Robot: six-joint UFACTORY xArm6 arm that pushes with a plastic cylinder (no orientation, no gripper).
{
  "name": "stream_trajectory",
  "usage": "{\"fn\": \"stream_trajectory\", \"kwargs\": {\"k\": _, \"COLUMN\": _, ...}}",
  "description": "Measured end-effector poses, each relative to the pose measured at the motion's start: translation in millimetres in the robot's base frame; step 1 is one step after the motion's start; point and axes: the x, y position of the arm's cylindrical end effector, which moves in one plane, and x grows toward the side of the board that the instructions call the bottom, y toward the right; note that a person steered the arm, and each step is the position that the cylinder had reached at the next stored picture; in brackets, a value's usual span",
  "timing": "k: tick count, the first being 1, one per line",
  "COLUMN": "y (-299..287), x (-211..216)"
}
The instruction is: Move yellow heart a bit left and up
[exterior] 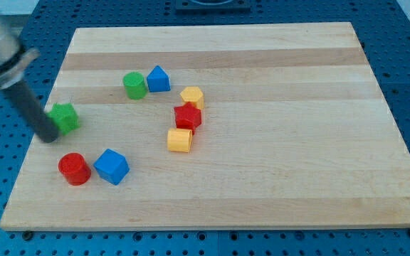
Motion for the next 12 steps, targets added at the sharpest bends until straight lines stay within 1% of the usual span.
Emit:
{"fn": "stream_trajectory", "kwargs": {"k": 1, "y": 41.4, "x": -26.2}}
{"fn": "stream_trajectory", "kwargs": {"k": 2, "y": 70.5, "x": -23.9}}
{"fn": "stream_trajectory", "kwargs": {"k": 3, "y": 149.0, "x": -64.5}}
{"fn": "stream_trajectory", "kwargs": {"k": 4, "y": 181.6, "x": -90.0}}
{"fn": "stream_trajectory", "kwargs": {"k": 5, "y": 187.7, "x": -90.0}}
{"fn": "stream_trajectory", "kwargs": {"k": 6, "y": 188.3, "x": -107.4}}
{"fn": "stream_trajectory", "kwargs": {"k": 7, "y": 246.8, "x": -109.6}}
{"fn": "stream_trajectory", "kwargs": {"k": 8, "y": 327.6, "x": -74.6}}
{"fn": "stream_trajectory", "kwargs": {"k": 9, "y": 334.7, "x": 2.0}}
{"fn": "stream_trajectory", "kwargs": {"k": 10, "y": 307.1, "x": 18.7}}
{"fn": "stream_trajectory", "kwargs": {"k": 11, "y": 262.9, "x": 40.0}}
{"fn": "stream_trajectory", "kwargs": {"k": 12, "y": 215.9, "x": 40.0}}
